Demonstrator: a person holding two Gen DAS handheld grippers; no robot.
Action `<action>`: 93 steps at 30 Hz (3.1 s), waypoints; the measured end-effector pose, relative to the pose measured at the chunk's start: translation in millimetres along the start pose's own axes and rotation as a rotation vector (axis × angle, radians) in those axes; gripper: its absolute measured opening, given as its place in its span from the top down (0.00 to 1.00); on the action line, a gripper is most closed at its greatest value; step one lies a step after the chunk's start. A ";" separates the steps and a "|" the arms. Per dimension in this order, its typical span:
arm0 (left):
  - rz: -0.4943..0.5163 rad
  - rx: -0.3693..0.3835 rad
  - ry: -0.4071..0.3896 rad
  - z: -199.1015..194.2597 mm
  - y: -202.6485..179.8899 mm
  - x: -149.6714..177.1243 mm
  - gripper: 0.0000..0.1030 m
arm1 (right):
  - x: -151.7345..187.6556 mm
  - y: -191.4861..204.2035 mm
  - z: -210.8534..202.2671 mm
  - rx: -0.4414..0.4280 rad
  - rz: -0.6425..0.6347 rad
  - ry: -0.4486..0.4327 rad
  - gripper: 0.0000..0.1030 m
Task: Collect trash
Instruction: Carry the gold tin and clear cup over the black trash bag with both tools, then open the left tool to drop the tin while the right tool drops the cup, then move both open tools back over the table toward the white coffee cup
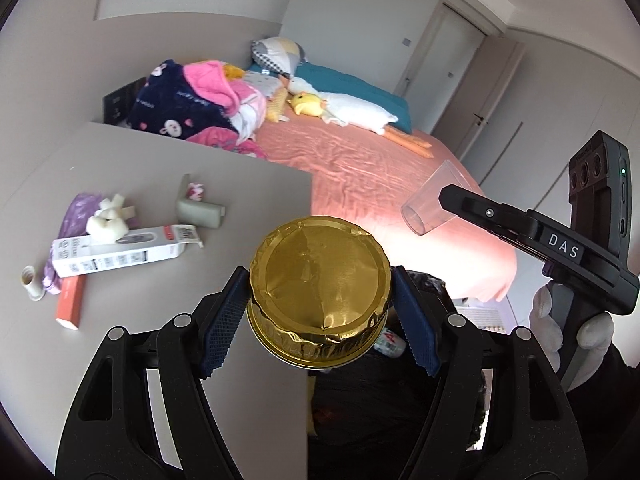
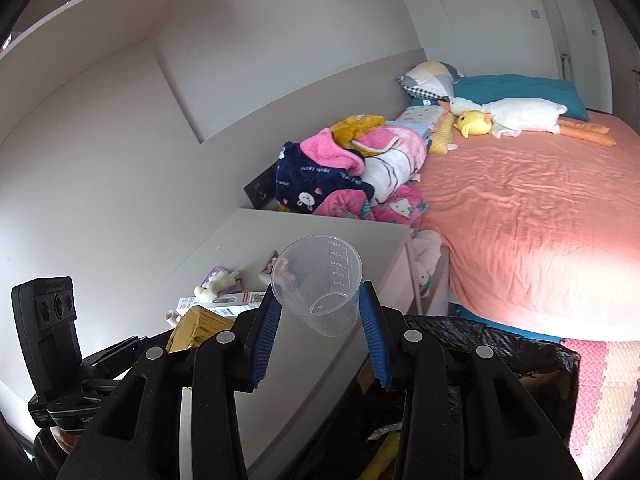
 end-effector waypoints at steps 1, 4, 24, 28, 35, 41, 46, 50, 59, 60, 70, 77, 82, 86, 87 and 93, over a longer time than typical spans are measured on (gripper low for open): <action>0.008 0.009 0.005 1.6 -4.7 0.1 0.33 | -0.4 -3.4 -2.8 0.006 0.005 -0.005 0.59; 0.031 0.038 0.017 7.6 -19.1 0.5 0.33 | -0.7 -14.4 -11.7 0.027 0.021 -0.018 0.59; 0.088 0.267 0.203 49.9 -88.7 21.0 0.12 | 5.4 -83.0 -63.2 0.095 0.130 -0.062 0.56; 0.054 0.280 0.274 60.6 -94.8 34.5 0.05 | 6.3 -98.1 -76.6 0.151 0.175 -0.104 0.29; 0.042 0.225 0.250 64.6 -85.4 31.0 0.05 | 10.2 -108.8 -74.9 0.163 0.201 -0.089 0.29; 0.016 0.184 0.236 61.2 -71.1 31.2 0.05 | 11.4 -104.5 -66.1 0.146 0.190 -0.067 0.29; 0.012 0.143 0.203 53.8 -60.0 26.9 0.05 | 10.6 -95.5 -56.5 0.129 0.170 -0.052 0.29; 0.001 0.112 0.191 48.7 -46.6 25.8 0.05 | 11.2 -83.0 -45.4 0.113 0.144 -0.036 0.29; -0.048 0.064 0.170 39.0 -19.4 25.9 0.05 | 11.4 -58.3 -22.1 0.070 0.102 0.010 0.29; -0.055 0.057 0.165 37.0 -15.5 25.5 0.05 | 11.1 -55.9 -19.7 0.066 0.098 0.014 0.29; -0.119 -0.020 0.122 14.7 24.2 28.5 0.05 | 13.3 -19.2 9.6 0.005 0.044 0.064 0.29; -0.179 -0.069 0.089 -2.9 53.2 33.3 0.05 | 16.4 9.5 30.9 -0.038 -0.003 0.101 0.29; -0.220 -0.103 0.068 -15.1 72.7 38.0 0.05 | 18.3 27.6 46.1 -0.064 -0.034 0.126 0.29; -0.250 -0.134 0.050 -25.0 88.7 42.1 0.05 | 21.3 43.0 59.3 -0.085 -0.056 0.147 0.29; -0.256 -0.143 0.046 -27.6 93.0 42.7 0.05 | 21.3 45.7 62.3 -0.088 -0.060 0.150 0.29; -0.292 -0.184 0.019 -40.4 118.8 43.9 0.05 | 24.9 65.0 83.0 -0.100 -0.093 0.178 0.29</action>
Point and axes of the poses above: each gripper's, at about its wrist camera, not at the fingertips, and z roughly the way its jaws point, y to its left, x to its underside, the point moved 9 cm from there along z, roughly the way its jaws point, and after that the axes turned 3 degrees about x, right-handed, at the moved point
